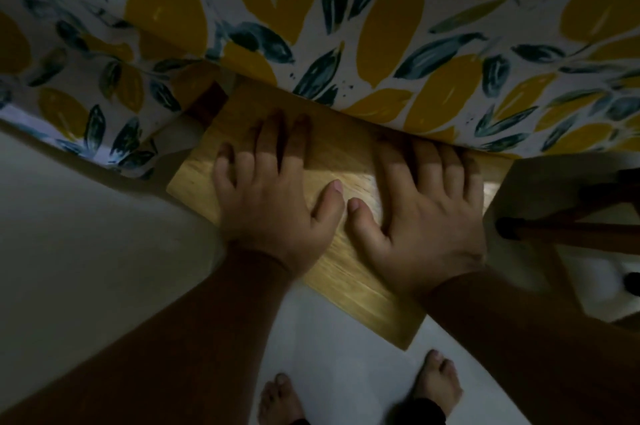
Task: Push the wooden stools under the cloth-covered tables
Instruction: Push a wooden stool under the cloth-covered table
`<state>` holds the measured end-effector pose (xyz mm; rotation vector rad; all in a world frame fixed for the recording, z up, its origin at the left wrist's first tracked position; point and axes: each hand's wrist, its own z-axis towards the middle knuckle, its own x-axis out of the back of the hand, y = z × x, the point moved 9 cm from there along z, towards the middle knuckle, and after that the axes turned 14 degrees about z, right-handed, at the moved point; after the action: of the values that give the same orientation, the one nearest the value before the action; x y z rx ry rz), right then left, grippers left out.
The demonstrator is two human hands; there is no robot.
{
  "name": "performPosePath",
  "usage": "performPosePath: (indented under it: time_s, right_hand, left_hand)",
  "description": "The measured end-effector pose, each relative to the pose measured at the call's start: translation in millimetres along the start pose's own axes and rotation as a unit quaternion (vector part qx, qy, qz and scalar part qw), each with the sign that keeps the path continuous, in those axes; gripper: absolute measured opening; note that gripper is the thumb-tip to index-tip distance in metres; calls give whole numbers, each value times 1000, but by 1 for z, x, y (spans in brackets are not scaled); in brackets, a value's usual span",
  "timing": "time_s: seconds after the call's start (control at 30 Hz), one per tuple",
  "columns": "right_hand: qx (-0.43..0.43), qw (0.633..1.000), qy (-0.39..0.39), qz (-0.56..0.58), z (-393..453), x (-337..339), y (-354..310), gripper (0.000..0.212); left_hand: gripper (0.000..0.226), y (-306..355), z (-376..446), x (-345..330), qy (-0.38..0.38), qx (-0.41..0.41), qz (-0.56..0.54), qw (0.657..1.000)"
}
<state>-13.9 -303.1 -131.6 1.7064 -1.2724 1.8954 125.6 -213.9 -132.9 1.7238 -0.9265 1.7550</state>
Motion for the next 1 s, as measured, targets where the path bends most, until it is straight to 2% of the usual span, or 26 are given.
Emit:
performPosePath:
  time_s: [0.47,0.6,0.67,0.8,1.0]
  right_hand:
    - [12,998,25,54,0,2,-3,72]
    - [18,997,3,69,-7,6,-2,71]
    - [19,997,-32,69,-18,11,5,72]
    - [26,996,-62,59,-63,49,48,74]
    - [-1,997,-79,1,-116,109,171,78]
  left_hand:
    - [80,-5,0,2,29,6,-7,1000]
    - [69,4,-7,12,13,-14,32,999]
    - [61,13,-19,17,-4,-10,14,1000]
    - [63,60,-66,37,-44,-13,-36,998]
    - [66,187,-121,74,-51,-46,-75,995]
